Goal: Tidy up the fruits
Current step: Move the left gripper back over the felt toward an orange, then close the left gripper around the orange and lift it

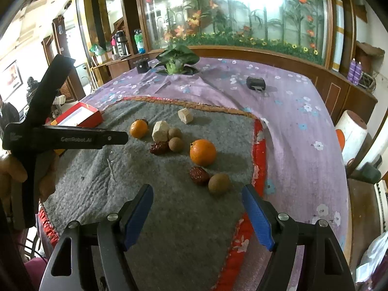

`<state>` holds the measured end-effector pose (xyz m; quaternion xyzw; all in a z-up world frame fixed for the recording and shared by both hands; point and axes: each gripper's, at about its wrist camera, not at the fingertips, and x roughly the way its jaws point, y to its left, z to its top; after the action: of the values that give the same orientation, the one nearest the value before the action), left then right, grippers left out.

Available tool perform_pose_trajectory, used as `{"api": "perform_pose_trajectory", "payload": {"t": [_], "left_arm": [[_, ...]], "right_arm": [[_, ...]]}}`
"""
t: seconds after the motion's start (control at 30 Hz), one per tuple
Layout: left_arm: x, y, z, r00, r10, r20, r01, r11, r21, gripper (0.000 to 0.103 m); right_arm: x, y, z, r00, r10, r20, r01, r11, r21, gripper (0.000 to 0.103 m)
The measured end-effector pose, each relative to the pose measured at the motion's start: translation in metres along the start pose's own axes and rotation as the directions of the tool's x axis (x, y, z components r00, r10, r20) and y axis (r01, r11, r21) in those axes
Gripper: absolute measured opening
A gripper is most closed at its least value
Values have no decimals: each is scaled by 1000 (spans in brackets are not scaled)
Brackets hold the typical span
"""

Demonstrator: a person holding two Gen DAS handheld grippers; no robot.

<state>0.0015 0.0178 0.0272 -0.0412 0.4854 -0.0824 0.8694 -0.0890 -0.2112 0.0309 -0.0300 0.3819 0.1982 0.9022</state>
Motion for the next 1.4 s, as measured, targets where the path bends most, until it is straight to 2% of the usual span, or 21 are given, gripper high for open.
{"api": "perform_pose_trajectory", "payload": {"t": [0.3,0.43,0.57,0.6,0.63,0.67,0.7,0.77,1.03,1.1,1.13,1.17,1.27,1.4], "left_arm": [[17,-4,12,1000,21,-7,-21,1000,12,58],[22,-4,13,1000,19,-14,-19,1000,10,58],[28,-5,13,1000,15,-27,-15,1000,10,58],[28,-6,14,1000,15,-27,-14,1000,12,58],[28,-6,14,1000,15,-27,-14,1000,15,58],[29,-7,14,1000,15,-27,-15,1000,17,58],[30,-6,14,999,16,-29,-16,1000,18,58],[30,-5,15,999,15,-32,-15,1000,15,58],[33,-1,17,999,18,-39,-18,1000,-5,58],[34,-3,17,999,20,-40,-20,1000,1,58],[35,-4,17,999,21,-42,-20,1000,4,58],[36,-6,17,999,21,-44,-21,1000,7,58],[38,-8,18,999,28,-46,-27,1000,9,58],[41,-9,21,999,33,-43,-33,999,0,58]], "right_arm": [[-3,-16,-1,1000,-9,12,8,1000,18,74],[2,-24,-3,1000,19,1,-19,999,42,74],[12,-29,1,1000,2,-24,0,999,47,74],[15,-32,1,999,15,-28,-14,999,50,73],[18,-34,1,999,32,-26,-30,998,49,69],[20,-35,2,999,40,-28,-39,998,43,61],[24,-36,3,998,42,-37,-41,999,30,60],[32,-37,4,998,24,-64,-25,1000,-18,59],[47,-35,11,989,94,-115,-113,979,-172,59],[53,-32,10,983,122,-136,-147,969,-197,52],[58,-31,10,980,123,-154,-154,966,-208,43],[59,-30,9,983,114,-146,-145,965,-220,40],[57,-34,9,980,138,-144,-164,969,-185,29],[49,-42,6,976,167,-143,-179,981,-76,25]]}}
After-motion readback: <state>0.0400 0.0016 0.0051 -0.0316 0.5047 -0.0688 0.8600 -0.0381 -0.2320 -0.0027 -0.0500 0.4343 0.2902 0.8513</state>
